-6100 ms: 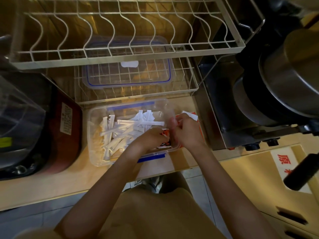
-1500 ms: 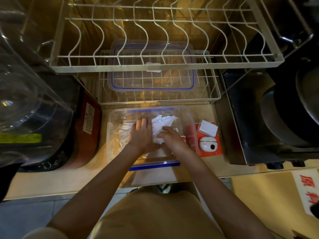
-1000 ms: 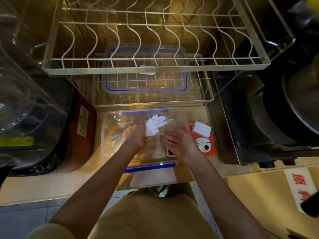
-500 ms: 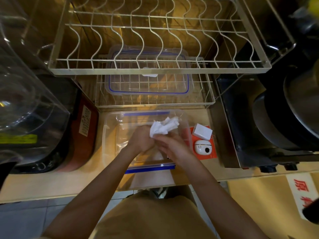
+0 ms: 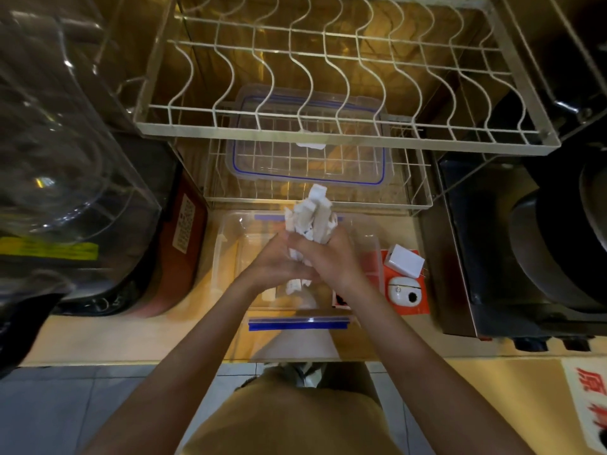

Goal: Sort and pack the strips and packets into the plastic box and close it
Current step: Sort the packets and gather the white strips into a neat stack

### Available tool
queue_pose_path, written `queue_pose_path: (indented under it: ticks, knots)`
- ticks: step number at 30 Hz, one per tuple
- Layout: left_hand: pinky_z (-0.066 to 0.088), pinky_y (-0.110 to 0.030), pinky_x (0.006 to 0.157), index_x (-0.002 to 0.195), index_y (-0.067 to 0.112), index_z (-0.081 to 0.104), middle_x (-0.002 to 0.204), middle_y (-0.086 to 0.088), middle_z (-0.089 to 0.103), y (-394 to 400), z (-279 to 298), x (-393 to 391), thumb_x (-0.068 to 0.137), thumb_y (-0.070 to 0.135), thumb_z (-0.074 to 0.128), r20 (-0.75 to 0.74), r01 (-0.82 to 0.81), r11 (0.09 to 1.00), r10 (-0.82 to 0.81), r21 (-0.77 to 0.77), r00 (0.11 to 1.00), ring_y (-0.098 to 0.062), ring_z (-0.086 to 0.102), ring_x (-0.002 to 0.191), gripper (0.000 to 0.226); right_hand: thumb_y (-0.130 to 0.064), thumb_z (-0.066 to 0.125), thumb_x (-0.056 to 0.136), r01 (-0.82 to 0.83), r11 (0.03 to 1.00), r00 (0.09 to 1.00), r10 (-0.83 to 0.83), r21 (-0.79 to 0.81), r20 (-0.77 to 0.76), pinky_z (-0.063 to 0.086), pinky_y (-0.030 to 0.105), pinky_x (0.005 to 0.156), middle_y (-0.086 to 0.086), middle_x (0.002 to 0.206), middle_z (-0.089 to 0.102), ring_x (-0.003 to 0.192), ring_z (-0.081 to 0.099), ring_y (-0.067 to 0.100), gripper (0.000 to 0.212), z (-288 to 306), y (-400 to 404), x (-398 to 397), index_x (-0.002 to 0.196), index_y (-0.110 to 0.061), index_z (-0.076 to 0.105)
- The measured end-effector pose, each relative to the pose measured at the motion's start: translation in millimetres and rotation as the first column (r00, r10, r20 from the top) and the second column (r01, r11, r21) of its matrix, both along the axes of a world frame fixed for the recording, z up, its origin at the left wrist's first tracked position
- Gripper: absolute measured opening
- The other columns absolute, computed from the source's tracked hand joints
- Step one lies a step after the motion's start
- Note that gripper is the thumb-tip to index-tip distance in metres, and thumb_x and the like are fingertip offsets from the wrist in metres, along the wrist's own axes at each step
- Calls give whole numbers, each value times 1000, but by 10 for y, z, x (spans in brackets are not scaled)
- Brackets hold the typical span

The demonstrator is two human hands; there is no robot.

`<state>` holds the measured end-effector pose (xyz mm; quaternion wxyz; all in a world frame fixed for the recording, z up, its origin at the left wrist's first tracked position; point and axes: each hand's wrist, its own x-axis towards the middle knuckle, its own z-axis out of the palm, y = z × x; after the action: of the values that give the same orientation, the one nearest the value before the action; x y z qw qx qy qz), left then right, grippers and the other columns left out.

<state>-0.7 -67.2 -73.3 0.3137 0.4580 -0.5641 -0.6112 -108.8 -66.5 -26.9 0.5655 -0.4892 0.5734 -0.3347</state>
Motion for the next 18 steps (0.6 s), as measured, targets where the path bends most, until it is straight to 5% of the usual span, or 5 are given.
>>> queue_pose_path:
  ticks: [5,8,12,15,18]
  knots:
    - [47,-9,87,104,41,55,105,15,62,67,-99,30,69,25,73,126,-131,978,152,-162,980,2,60,101,42,-9,73,77,109,990,990,-101,-87,94,43,-1,56,-18,69,60,61,59,-18,27,-48,81,142,72,-30,58]
    - [42,2,79,111,19,56,103,3,60,73,-163,95,73,5,73,226,-117,971,165,-210,960,15,54,97,43,3,72,74,101,984,993,-91,-149,74,44,1,64,-12,77,62,70,61,-14,34,-105,113,197,86,-26,58]
    - [51,-36,93,120,5,53,117,-15,62,40,-296,181,70,23,74,395,-6,1000,17,-29,919,-17,61,110,57,11,69,69,28,994,998,-23,-101,52,51,15,85,1,110,65,103,62,7,60,-281,153,207,115,-26,57]
    - [41,-41,106,130,9,45,135,-14,51,43,-245,167,73,26,73,561,-1,989,-85,151,823,-26,50,124,66,5,70,75,6,998,1000,-5,-57,16,53,17,78,-4,92,69,87,66,-2,44,-337,166,177,102,-29,63]
    - [49,-44,95,115,18,58,113,-5,67,67,-220,149,63,52,61,554,101,994,-60,-45,830,-21,61,107,61,-1,69,79,56,998,998,-56,5,39,50,10,67,-9,77,67,68,64,-8,21,-270,117,152,97,-12,67]
